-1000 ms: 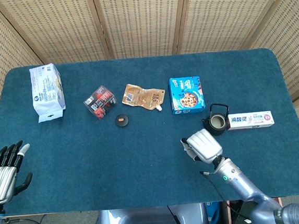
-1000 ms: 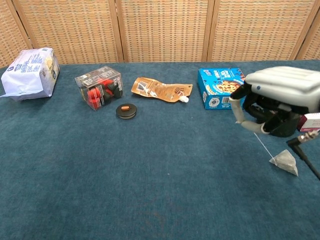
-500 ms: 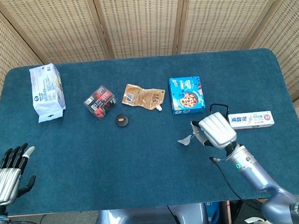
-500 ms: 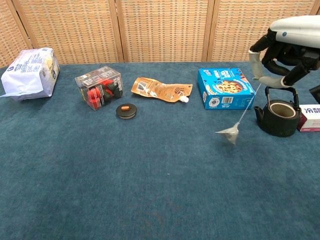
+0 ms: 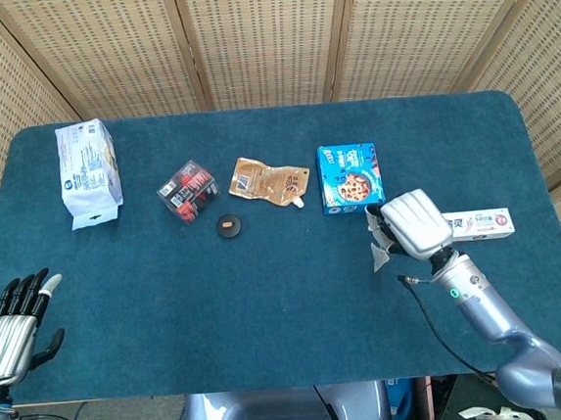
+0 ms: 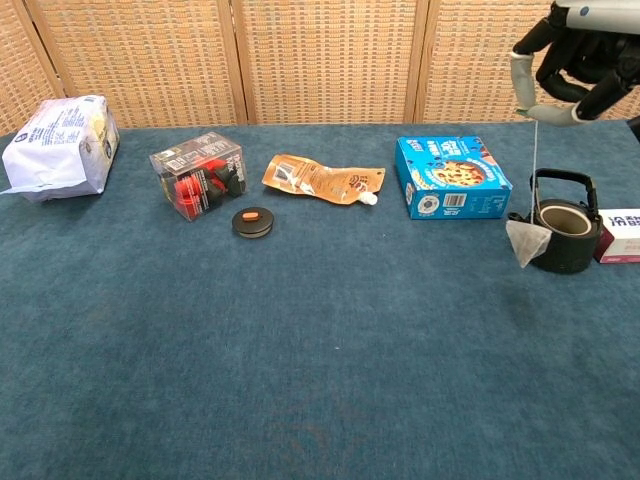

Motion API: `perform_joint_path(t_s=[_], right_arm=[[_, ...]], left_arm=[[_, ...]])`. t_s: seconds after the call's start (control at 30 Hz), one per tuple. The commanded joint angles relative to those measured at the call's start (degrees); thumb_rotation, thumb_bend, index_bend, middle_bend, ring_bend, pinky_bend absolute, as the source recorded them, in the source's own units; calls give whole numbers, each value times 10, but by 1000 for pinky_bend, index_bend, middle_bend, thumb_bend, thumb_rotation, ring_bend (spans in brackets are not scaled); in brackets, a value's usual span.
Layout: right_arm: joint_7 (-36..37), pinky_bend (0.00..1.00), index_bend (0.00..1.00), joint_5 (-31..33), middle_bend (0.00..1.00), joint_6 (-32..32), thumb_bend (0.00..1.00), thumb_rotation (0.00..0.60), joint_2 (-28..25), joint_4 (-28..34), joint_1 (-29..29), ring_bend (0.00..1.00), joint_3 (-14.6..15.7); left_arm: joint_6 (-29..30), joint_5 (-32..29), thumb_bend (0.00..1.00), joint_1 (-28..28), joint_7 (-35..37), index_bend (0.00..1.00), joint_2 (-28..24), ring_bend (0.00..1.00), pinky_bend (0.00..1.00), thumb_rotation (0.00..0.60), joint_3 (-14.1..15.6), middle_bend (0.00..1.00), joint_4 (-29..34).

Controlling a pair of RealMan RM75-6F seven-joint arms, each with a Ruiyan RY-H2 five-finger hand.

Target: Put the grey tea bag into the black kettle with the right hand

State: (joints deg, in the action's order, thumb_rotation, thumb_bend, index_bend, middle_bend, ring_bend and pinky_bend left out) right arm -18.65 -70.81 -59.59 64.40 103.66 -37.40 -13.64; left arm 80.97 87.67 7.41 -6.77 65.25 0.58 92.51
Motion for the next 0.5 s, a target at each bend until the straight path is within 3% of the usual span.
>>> perform_joint_path(t_s=[0.03, 0.5], right_arm=[[2, 952, 607, 6, 879, -1, 852, 600, -7, -3, -1, 894, -5], [29, 952, 612, 46, 879, 15, 852, 600, -51, -43, -5, 894, -23]], left_arm=[[-1, 0, 408, 1, -1, 0, 0, 0, 0, 600, 0, 0, 0], [0, -4, 409, 0, -8, 0, -1, 0, 0, 600, -1, 0, 4]])
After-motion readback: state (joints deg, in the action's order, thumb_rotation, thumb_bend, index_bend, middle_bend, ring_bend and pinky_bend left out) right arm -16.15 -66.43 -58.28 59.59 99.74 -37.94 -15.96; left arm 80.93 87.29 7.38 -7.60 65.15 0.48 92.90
